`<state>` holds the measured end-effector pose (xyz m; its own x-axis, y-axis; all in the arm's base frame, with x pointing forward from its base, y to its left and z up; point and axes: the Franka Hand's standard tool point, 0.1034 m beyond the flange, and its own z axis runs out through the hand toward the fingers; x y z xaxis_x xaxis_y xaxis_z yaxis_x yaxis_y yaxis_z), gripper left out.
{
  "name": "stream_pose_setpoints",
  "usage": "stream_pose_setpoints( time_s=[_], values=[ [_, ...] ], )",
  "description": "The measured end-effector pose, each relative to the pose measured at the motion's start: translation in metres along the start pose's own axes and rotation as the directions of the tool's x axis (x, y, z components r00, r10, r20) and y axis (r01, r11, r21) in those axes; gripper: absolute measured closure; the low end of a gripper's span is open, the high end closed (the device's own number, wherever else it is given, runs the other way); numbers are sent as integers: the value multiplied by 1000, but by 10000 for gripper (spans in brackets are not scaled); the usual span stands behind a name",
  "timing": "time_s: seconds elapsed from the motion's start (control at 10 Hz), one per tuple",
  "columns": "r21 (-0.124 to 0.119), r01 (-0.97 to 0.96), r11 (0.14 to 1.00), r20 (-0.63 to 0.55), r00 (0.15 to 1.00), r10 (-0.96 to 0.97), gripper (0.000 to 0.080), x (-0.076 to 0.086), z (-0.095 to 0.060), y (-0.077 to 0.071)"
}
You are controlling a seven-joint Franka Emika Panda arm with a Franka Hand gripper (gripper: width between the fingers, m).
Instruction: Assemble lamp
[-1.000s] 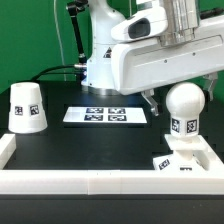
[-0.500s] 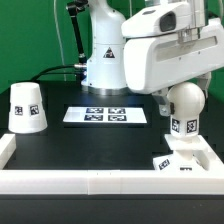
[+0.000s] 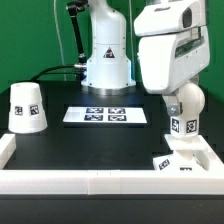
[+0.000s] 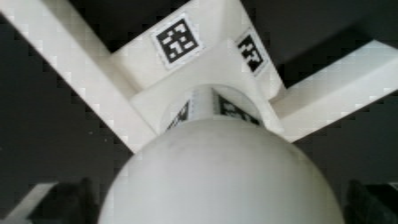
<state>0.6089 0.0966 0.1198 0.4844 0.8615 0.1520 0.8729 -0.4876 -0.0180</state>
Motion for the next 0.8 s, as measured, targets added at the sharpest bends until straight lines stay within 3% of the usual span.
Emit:
stream_pose_setpoints(
  time_s=[0.2, 0.4, 0.5, 0.8],
  values=[
    [-5, 92, 996, 10, 996, -91, 101, 0, 0, 0],
    [2, 49, 999, 13, 999, -49, 101, 3, -1, -1],
    [2, 47, 999, 13, 999, -47, 198, 2, -1, -1],
    [1, 18, 1000, 13, 1000, -18, 223, 2, -1, 0]
  ],
)
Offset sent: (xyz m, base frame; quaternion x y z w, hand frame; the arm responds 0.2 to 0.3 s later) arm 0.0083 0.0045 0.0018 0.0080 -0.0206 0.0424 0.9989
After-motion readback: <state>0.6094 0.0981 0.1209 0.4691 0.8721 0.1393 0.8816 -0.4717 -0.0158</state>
